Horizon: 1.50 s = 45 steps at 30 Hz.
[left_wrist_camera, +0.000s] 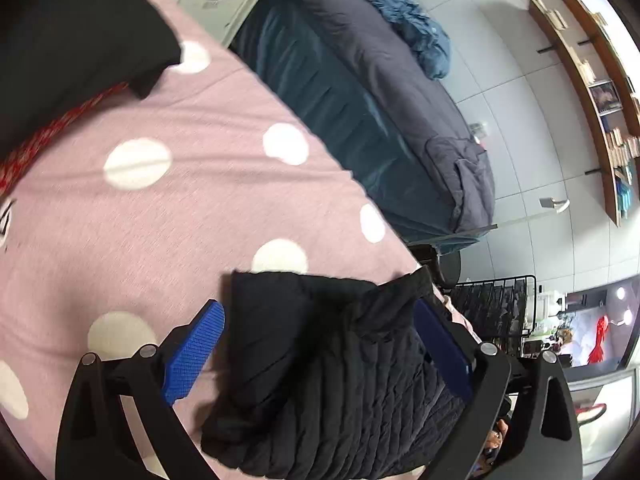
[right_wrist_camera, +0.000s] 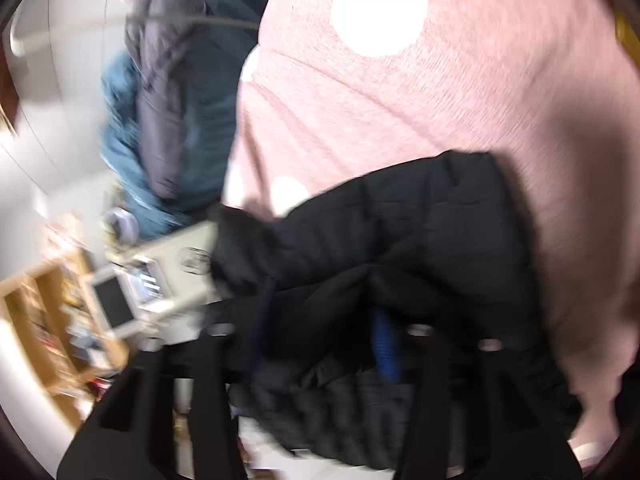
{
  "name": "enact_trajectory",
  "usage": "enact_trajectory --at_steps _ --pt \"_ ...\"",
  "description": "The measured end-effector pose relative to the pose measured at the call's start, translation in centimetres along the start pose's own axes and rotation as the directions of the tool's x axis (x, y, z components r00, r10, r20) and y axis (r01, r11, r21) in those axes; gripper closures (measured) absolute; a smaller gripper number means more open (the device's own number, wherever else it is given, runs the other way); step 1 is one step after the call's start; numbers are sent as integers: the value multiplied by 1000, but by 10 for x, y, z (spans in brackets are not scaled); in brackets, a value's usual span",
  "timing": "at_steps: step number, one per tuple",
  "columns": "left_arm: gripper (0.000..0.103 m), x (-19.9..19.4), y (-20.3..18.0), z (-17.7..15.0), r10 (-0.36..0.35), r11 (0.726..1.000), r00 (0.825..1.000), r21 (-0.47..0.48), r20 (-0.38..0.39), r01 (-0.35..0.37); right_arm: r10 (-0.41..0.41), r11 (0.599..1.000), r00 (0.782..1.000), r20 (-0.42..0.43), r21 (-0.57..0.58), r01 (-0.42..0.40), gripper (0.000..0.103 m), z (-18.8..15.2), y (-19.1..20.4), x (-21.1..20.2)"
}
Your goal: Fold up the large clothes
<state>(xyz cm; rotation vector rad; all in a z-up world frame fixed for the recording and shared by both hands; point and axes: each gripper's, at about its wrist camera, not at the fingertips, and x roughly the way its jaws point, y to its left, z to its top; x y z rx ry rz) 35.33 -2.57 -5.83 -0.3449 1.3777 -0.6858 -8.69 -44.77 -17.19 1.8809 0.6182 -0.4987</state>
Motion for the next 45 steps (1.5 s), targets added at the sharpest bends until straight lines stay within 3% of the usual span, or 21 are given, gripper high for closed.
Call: enact_trajectory --at_steps 1,4,5,7,8,10,11,13,15,16,17,19,22,25,29,31,33,37,41,43,45 --pt "10 3 -1 -5 32 999 999 24 -20 -32 58 998 998 5 30 -58 30 -2 -1 -5" --pt "10 16 -12 -27 99 987 993 135 -67 -89 116 993 993 17 4 -116 28 -13 7 -22" --pt "10 21 -16 -38 103 983 992 161 -78 -89 94 995 995 27 -46 -93 28 -17 12 -28" --pt "10 32 -22 -56 98 977 991 197 -94 -78 -57 972 992 116 -218 82 28 -31 29 -44" --pt "10 38 -29 -67 105 970 990 230 -91 -81 -145 936 974 173 -294 191 28 -40 36 -48" --pt "9 50 -40 -81 139 948 986 301 -88 -106 -300 790 899 318 -446 421 28 -65 47 -52" --pt "9 61 -46 -87 169 929 981 348 -93 -126 -333 722 873 357 -498 480 28 -77 48 -50" --pt "11 78 -51 -97 207 905 972 399 -107 -149 -370 657 855 364 -549 518 28 -90 38 -40" --pt "22 96 -54 -104 235 881 964 447 -125 -157 -425 614 832 357 -561 555 54 -98 21 -28" --pt "32 100 -58 -107 268 857 958 479 -105 -187 -438 621 837 328 -564 545 77 -99 10 -21" --pt "38 103 -62 -110 285 835 954 513 -94 -199 -430 642 847 312 -554 530 86 -100 4 -20" --pt "61 102 -66 -107 291 823 953 530 -87 -203 -403 651 845 350 -539 534 92 -104 5 -25" --pt "74 96 -62 -89 286 835 955 508 -77 -209 -369 679 836 407 -497 541 93 -100 11 -39" --pt "75 103 -56 -75 305 849 948 479 -95 -225 -389 696 822 416 -452 558 93 -91 10 -38" --pt "69 142 -46 -71 369 847 919 458 -137 -271 -492 553 734 467 -484 678 93 -91 11 -2" --pt "61 154 -42 -70 367 853 920 443 -137 -275 -515 536 718 468 -478 696 92 -89 5 10" --pt "58 160 -40 -67 373 863 917 417 -140 -287 -532 525 707 467 -473 708 91 -87 1 22" --pt "55 161 -44 -69 395 852 907 428 -147 -302 -539 525 699 471 -461 715 90 -85 0 24" --pt "50 161 -41 -62 316 900 932 367 -175 -236 -526 523 703 478 -470 711 86 -88 1 22" --pt "47 153 -37 -60 286 916 941 338 -180 -214 -527 527 693 492 -451 721 78 -95 3 16" --pt "42 141 -33 -59 274 930 944 300 -185 -212 -540 533 675 503 -417 736 59 -99 0 7"
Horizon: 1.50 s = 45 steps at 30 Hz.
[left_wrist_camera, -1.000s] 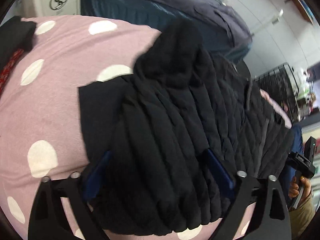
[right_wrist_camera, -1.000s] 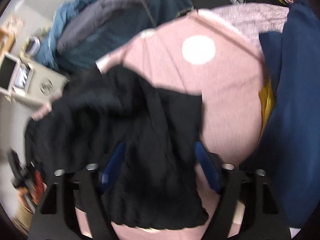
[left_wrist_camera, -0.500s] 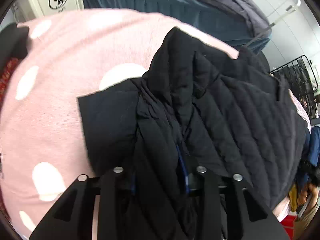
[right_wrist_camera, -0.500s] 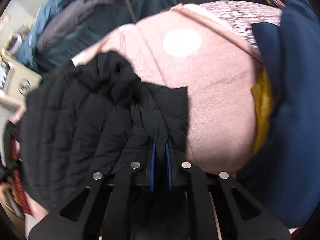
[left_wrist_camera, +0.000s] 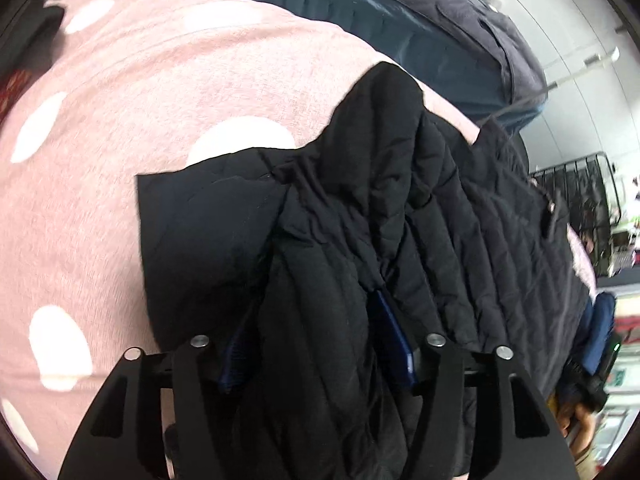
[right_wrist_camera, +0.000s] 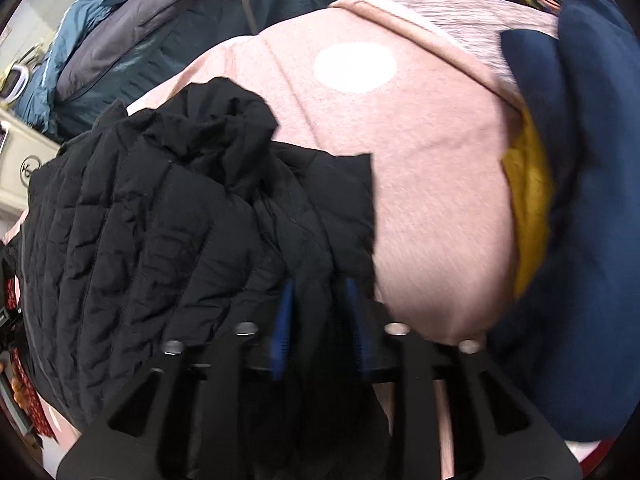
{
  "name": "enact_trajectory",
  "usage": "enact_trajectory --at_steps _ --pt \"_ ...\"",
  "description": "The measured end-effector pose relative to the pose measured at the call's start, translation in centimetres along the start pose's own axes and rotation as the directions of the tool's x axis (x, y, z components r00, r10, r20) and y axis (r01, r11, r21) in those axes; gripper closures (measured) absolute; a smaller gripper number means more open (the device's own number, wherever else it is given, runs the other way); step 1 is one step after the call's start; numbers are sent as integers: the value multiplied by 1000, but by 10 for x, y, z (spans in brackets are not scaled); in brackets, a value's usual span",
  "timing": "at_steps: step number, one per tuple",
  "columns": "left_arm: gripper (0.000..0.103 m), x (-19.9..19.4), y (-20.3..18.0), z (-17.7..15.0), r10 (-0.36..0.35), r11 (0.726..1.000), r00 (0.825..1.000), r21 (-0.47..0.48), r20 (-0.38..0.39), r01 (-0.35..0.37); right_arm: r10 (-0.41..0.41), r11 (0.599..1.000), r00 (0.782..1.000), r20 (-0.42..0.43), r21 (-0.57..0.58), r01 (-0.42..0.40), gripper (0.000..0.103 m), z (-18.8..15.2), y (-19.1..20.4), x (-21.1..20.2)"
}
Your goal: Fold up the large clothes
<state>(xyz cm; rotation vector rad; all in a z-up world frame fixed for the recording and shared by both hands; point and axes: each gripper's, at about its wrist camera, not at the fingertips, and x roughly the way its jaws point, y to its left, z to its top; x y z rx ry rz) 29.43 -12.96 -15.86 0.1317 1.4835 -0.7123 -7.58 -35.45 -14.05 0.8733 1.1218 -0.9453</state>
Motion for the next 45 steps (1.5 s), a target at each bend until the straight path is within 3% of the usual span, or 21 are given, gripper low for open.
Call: enact_trajectory --at_steps 2,3,5,8,11,17,22,27,31,35,42,45 --pt "33 -13 3 -2 -9 999 1000 -40 11 9 30 1000 1000 7 -8 -30 55 -10 -6 -12" --pt "22 -23 5 -5 -20 998 999 -56 32 22 38 999 999 16 -28 -38 48 -16 -5 -19" --pt "12 -47 13 -12 -14 996 994 -86 109 24 25 998 999 38 -65 -23 21 -24 -2 -32" --pt "10 -72 32 -23 -19 990 987 -135 160 41 26 990 996 81 -138 -14 20 -45 -1 -55" --pt "8 -83 56 -38 -50 972 986 -220 161 85 34 990 997 75 -142 -23 20 -61 -8 -61" --pt "8 -75 85 -83 -83 941 990 -318 118 117 120 990 993 13 72 -121 20 -90 -50 -53" --pt "8 -66 87 -113 -126 928 988 -341 93 151 248 930 969 -11 283 -235 20 -115 -83 -42" --pt "8 -47 76 -128 -176 917 982 -352 65 187 282 916 958 -45 309 -255 20 -129 -88 -29" --pt "8 -33 72 -132 -227 896 973 -381 50 229 368 864 929 -40 383 -326 19 -142 -96 -17" --pt "8 -28 79 -135 -264 870 963 -416 57 263 462 776 887 -9 488 -400 18 -155 -110 -4" --pt "7 -19 82 -126 -273 863 961 -431 39 263 570 646 820 52 589 -486 17 -171 -116 18" --pt "7 -16 83 -121 -282 860 959 -433 40 271 593 614 802 76 601 -511 17 -173 -109 24"
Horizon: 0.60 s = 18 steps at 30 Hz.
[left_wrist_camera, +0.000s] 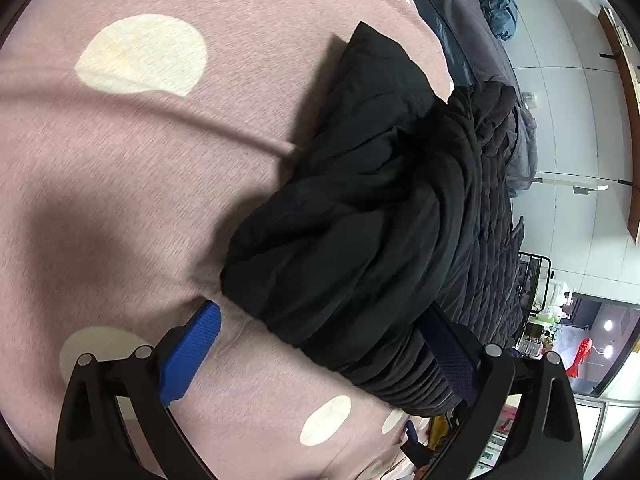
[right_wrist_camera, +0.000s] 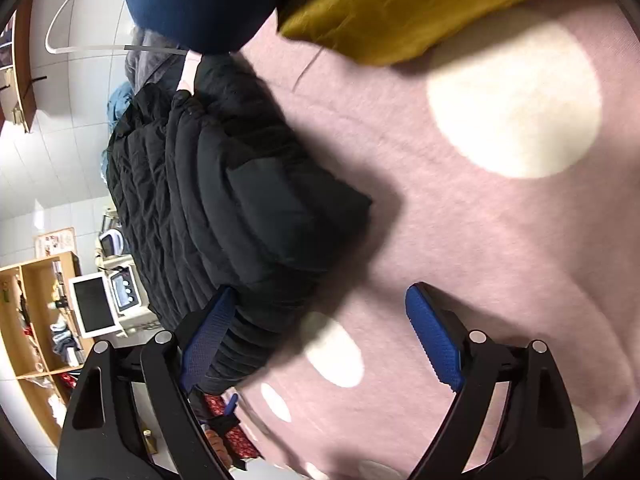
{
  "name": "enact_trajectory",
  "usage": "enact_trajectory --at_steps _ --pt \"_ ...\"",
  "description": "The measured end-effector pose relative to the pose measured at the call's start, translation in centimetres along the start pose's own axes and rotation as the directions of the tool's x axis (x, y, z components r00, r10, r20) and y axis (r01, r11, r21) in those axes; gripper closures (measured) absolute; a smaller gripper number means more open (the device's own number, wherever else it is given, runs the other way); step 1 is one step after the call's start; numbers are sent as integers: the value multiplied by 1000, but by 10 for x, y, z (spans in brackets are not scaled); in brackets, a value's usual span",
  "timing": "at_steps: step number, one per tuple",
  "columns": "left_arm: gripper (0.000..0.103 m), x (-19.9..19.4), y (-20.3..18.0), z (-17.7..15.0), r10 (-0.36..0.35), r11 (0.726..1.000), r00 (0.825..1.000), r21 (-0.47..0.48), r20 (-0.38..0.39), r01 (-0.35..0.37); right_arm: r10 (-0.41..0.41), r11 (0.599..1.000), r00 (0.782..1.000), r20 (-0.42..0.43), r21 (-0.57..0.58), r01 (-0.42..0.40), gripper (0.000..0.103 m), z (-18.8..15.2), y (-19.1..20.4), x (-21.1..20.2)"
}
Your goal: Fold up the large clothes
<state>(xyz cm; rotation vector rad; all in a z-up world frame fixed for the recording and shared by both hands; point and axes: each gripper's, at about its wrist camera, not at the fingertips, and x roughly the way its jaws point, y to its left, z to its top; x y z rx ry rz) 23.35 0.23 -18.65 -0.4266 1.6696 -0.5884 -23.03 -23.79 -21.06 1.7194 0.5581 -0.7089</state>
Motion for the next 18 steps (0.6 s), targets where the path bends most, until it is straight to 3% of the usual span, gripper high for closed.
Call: enact_trajectory --at_steps 4,11,14,18 --pt "7 6 -17 14 13 998 1000 64 -11 -13 -63 994 998 14 -91 64 17 -1 28 14" --pt "5 34 -36 43 65 991 993 124 -100 -53 -220 915 973 71 -330 231 11 15 66 29" --pt "5 44 -44 52 71 987 988 151 -135 -50 -205 910 977 57 -356 212 6 21 77 35" --pt "5 53 -43 63 53 989 983 146 -174 -27 -155 942 988 28 -298 156 5 38 79 50"
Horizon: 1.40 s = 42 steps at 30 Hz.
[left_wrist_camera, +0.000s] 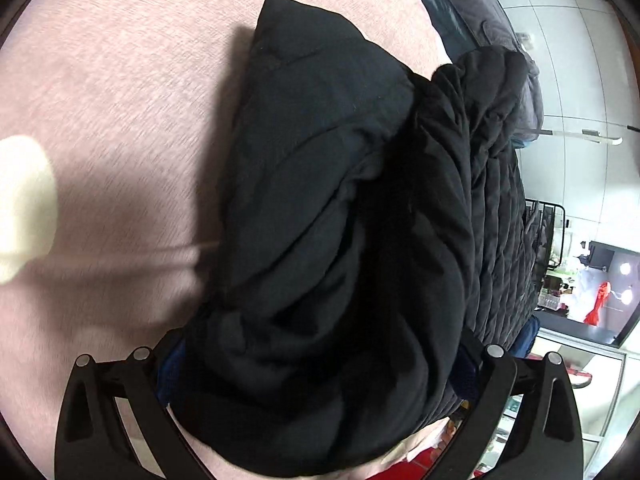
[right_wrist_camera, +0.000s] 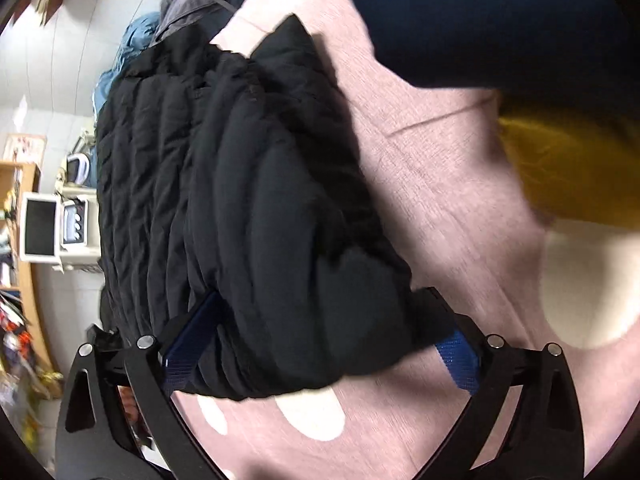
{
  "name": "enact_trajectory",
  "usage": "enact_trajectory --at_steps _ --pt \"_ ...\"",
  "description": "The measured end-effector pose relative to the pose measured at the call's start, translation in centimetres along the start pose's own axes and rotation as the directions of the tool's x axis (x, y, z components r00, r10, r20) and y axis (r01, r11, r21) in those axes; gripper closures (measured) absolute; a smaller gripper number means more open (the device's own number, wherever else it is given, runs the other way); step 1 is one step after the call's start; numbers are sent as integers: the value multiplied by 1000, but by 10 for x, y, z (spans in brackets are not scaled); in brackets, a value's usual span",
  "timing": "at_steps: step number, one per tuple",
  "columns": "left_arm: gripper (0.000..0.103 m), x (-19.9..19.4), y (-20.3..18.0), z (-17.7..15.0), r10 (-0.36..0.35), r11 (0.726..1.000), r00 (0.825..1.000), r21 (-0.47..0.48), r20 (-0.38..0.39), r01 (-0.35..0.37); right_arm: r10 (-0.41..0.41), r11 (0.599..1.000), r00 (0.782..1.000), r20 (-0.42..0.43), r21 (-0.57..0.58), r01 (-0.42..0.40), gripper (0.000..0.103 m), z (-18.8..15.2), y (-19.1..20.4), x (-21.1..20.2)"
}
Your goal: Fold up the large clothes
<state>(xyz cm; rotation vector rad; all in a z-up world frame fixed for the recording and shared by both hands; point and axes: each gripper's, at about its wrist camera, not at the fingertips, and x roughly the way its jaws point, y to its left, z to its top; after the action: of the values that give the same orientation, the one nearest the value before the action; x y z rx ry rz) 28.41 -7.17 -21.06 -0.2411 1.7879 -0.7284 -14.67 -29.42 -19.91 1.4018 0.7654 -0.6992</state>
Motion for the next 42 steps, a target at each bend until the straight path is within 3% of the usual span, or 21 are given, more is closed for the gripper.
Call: enact_trajectory --at_steps 7,9,11,14,18,22,26,29,30,33,34,37,40,42 --pt "6 -1 0 -4 -23 1000 998 -6 58 23 15 1000 999 32 18 -15 5 2 2 4" --pt "8 -3 0 -7 -44 999 996 -16 74 45 51 998 999 5 29 -51 12 3 0 3" --pt "15 -6 -1 -11 -92 995 993 -29 70 94 112 992 993 -26 56 -111 32 2 0 0" --pt "29 -13 -15 -18 -101 995 992 -3 70 101 176 984 984 -38 25 -175 58 0 14 -15" --pt "54 -33 -21 -24 -120 993 991 27 63 119 195 981 979 -59 -17 -196 69 -5 38 -31" --pt "63 -53 -31 -40 -117 989 993 93 31 114 214 977 973 -84 -5 -215 73 -20 45 -53" --pt "64 -75 -27 -73 -99 985 994 137 -41 104 193 980 971 -140 -25 -199 73 -56 36 -84" --pt "64 -79 2 -103 -69 989 993 125 -91 80 149 988 963 -223 -3 -154 69 -93 2 -94" --pt "61 -77 16 -110 -55 991 994 115 -98 66 121 992 962 -244 -7 -127 65 -102 -7 -93" --pt "46 -65 57 -117 -39 999 995 24 -90 41 24 1000 968 -251 -13 -28 33 -120 -35 -85" --pt "39 -61 67 -114 -59 998 995 -13 -79 58 -8 1000 972 -236 -32 1 24 -120 -40 -82" --pt "22 -54 72 -101 -75 997 994 -27 -77 73 -20 997 982 -187 -73 7 18 -104 -50 -80" --pt "16 -52 62 -83 -21 998 998 50 -51 23 20 996 987 -158 -87 -34 12 -76 -56 -78" --pt "13 -53 56 -67 -27 997 999 71 -38 30 60 995 985 -164 -73 -73 11 -59 -58 -71"
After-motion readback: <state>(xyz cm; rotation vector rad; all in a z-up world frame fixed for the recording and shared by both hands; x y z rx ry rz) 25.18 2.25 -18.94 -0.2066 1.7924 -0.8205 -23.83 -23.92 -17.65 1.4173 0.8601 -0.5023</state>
